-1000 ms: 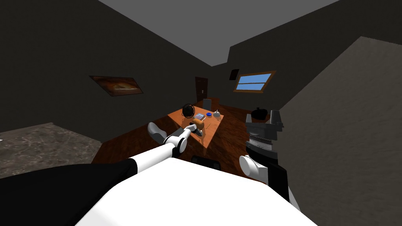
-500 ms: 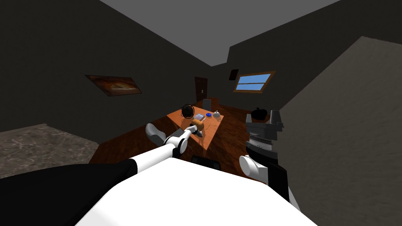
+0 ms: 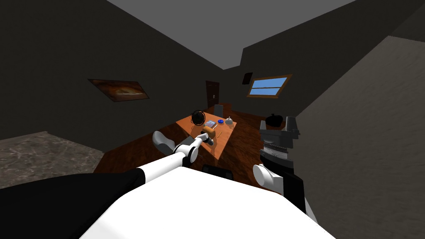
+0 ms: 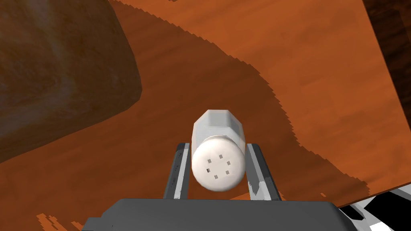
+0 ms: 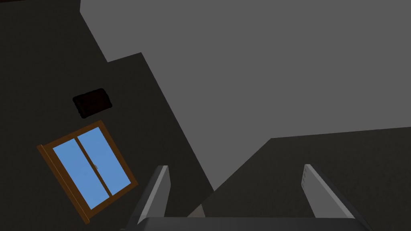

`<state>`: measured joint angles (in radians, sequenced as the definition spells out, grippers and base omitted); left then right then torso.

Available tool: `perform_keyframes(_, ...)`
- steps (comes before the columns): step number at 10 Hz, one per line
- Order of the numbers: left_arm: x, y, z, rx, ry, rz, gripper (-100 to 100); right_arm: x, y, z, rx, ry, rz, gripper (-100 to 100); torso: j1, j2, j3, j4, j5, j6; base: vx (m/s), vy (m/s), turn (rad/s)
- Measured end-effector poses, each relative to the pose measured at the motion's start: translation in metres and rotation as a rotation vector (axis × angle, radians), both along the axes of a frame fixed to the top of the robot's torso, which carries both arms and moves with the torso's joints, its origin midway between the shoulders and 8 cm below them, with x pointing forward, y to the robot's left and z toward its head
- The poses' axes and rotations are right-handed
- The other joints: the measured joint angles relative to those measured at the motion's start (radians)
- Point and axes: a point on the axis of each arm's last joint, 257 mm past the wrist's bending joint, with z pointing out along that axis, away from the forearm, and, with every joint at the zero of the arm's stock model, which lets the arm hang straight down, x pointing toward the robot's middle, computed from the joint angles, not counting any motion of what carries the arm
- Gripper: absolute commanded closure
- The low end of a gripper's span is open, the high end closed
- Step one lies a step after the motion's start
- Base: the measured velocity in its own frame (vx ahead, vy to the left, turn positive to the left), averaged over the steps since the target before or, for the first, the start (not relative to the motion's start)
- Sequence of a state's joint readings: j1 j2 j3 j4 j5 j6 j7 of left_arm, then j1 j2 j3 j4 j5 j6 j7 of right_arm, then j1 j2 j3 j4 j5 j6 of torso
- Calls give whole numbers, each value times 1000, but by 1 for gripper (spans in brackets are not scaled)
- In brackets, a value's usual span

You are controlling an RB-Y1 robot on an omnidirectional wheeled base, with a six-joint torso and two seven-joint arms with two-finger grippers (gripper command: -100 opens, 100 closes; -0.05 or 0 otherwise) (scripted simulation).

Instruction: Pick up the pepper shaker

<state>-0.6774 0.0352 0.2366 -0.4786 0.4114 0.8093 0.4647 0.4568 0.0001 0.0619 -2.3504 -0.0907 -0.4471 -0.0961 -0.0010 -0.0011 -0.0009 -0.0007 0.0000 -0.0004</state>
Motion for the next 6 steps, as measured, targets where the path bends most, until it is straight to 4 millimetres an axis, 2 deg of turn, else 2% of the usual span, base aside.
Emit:
perform_keyframes(1,0,0,0,0,0,0,100,0,0,0,0,0,0,0,0,0,0,0,0,0,0,0,0)
perform_keyframes(2,0,0,0,0,0,0,0,0,0,0,0,0,0,0,0,0,0,0,0,0,0,0,0)
perform_keyframes(3,0,0,0,0,0,0,100,0,0,0,0,0,0,0,0,0,0,0,0,0,-60,1,22)
perform_keyframes(5,12,3,14,2,-4,-2,100,0,0,0,0,0,0,0,1,6,3,1,0,0,-69,4,8)
perform_keyframes(6,12,4,14,1,-2,-2,0,0,0,0,0,0,0,0,0,4,2,1,0,0,-8,1,0)
